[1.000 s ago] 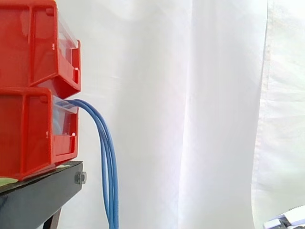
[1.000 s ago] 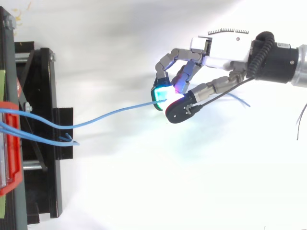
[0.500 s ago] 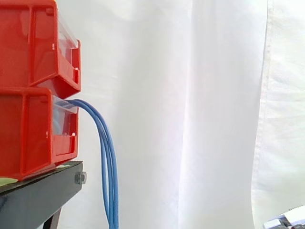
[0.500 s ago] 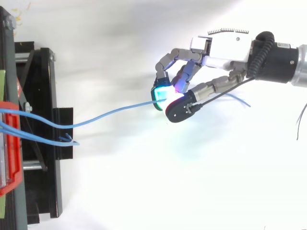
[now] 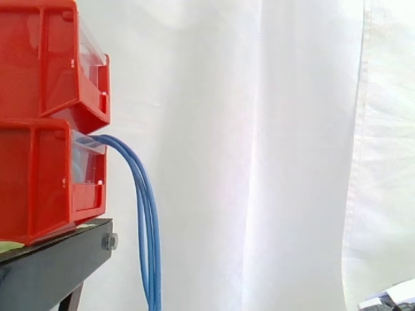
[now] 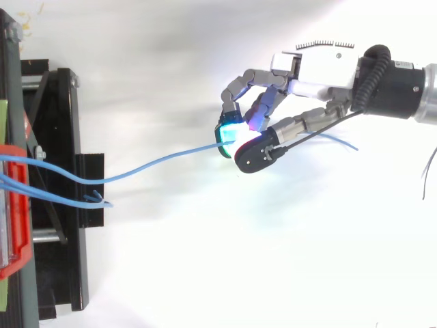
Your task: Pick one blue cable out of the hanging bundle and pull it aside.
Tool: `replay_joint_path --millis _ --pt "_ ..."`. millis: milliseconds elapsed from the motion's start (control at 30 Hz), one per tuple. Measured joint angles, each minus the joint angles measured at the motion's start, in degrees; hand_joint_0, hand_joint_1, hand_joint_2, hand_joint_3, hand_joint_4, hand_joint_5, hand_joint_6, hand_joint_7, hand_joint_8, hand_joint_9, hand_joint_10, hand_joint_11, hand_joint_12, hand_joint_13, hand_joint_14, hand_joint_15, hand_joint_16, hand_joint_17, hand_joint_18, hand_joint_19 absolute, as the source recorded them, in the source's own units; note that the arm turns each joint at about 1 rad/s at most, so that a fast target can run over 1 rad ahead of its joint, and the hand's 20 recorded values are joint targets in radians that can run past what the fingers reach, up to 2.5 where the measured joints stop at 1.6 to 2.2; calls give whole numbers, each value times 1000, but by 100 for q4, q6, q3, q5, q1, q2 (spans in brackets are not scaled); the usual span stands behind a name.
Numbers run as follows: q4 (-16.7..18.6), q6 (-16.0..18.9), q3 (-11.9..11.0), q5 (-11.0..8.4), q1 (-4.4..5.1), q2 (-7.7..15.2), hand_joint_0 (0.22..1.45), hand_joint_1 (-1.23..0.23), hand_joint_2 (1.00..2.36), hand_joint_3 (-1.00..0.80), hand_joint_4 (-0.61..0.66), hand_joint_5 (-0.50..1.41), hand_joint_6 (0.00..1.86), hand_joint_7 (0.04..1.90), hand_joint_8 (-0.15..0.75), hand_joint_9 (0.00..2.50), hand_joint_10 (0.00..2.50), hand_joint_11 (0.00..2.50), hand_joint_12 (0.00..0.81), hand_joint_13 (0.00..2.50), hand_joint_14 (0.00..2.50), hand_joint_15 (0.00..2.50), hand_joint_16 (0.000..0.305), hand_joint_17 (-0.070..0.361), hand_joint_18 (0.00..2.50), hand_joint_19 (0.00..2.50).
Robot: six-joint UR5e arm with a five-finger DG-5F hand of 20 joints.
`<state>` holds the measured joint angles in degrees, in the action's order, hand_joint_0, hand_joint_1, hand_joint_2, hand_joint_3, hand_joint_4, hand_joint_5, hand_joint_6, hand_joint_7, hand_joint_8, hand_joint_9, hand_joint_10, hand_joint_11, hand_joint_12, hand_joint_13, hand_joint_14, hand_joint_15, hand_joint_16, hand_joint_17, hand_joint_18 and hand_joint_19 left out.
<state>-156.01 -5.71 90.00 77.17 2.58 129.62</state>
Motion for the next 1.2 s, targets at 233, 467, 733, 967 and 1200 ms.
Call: replay_joint_path --millis 233,467,733,967,1200 --pt "0 0 0 0 -1 -1 443 -565 1000 -500 -22 -104 895 1036 310 1223 15 544 309 866 21 695 32 71 541 665" --pt "0 0 0 0 0 -1 471 -591 1000 -500 -22 -105 890 1046 300 1219 16 563 299 861 23 697 29 66 527 678" --pt "0 0 0 0 -1 -2 543 -715 1008 -350 -14 -98 887 1077 300 1234 16 551 301 868 23 686 30 67 545 665" --pt "0 0 0 0 -1 0 577 -797 1013 -201 -18 -94 895 1132 296 1241 16 578 297 880 23 672 30 67 585 648" --pt "0 0 -1 0 -2 0 592 -846 1024 -92 8 -86 907 1155 278 1276 17 600 271 896 25 686 27 60 625 656"
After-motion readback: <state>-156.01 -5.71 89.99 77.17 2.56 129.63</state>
